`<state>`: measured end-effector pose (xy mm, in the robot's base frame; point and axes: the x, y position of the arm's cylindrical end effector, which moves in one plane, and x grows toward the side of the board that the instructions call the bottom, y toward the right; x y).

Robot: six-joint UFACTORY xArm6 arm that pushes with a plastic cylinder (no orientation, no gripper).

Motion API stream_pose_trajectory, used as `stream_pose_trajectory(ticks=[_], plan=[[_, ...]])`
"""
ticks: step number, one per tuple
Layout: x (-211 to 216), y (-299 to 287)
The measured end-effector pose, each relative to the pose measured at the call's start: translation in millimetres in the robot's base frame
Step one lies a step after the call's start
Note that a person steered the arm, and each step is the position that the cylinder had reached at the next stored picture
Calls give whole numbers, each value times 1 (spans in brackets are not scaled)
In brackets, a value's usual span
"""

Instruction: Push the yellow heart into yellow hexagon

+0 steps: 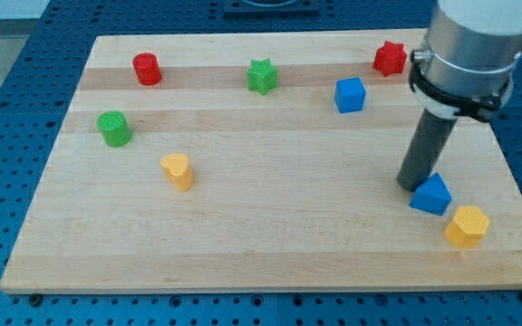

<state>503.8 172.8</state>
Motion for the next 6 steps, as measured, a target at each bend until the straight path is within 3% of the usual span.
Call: stream_pose_trajectory(ticks=[2,3,5,6], plan=[[1,41],[-31,30],[-113,-102],[-115,-211]])
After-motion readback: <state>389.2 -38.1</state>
